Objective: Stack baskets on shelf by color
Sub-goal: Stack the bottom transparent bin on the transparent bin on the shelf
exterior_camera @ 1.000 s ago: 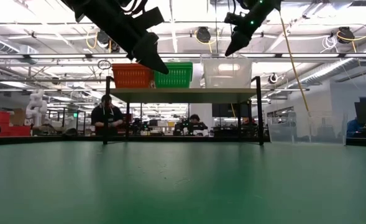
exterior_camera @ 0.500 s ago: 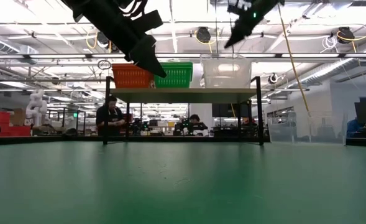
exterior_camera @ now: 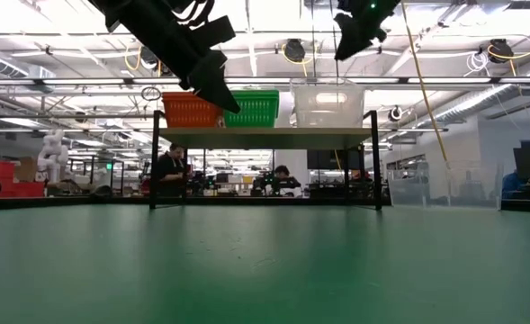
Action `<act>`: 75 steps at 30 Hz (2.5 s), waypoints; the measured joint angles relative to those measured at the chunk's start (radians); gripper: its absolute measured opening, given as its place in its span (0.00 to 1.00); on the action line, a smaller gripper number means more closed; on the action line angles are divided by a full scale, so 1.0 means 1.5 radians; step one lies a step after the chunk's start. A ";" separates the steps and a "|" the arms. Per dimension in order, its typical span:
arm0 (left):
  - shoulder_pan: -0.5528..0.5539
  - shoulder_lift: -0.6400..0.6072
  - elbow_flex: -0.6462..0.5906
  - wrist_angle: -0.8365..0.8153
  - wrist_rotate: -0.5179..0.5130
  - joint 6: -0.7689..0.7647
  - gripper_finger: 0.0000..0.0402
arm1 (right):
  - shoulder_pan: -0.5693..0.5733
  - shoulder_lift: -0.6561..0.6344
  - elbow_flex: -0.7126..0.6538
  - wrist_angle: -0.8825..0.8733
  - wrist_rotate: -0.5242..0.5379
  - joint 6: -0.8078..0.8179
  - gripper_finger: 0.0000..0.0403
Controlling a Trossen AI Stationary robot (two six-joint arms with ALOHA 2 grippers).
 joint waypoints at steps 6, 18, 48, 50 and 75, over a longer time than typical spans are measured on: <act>0.000 0.000 0.000 0.000 0.000 0.000 0.06 | 0.001 0.004 0.000 -0.083 0.000 0.127 0.30; 0.000 0.000 0.000 0.000 0.000 0.001 0.06 | 0.001 0.038 -0.001 -0.118 0.045 0.216 0.30; 0.000 0.000 0.000 0.000 -0.001 0.020 0.06 | -0.016 0.045 0.015 -0.018 0.012 0.315 0.01; 0.000 0.000 0.000 0.000 -0.001 0.024 0.06 | -0.025 0.046 0.032 -0.023 0.006 0.315 0.00; 0.000 0.000 0.000 0.034 0.000 0.058 0.06 | -0.116 0.072 0.116 -0.198 -0.174 0.447 0.00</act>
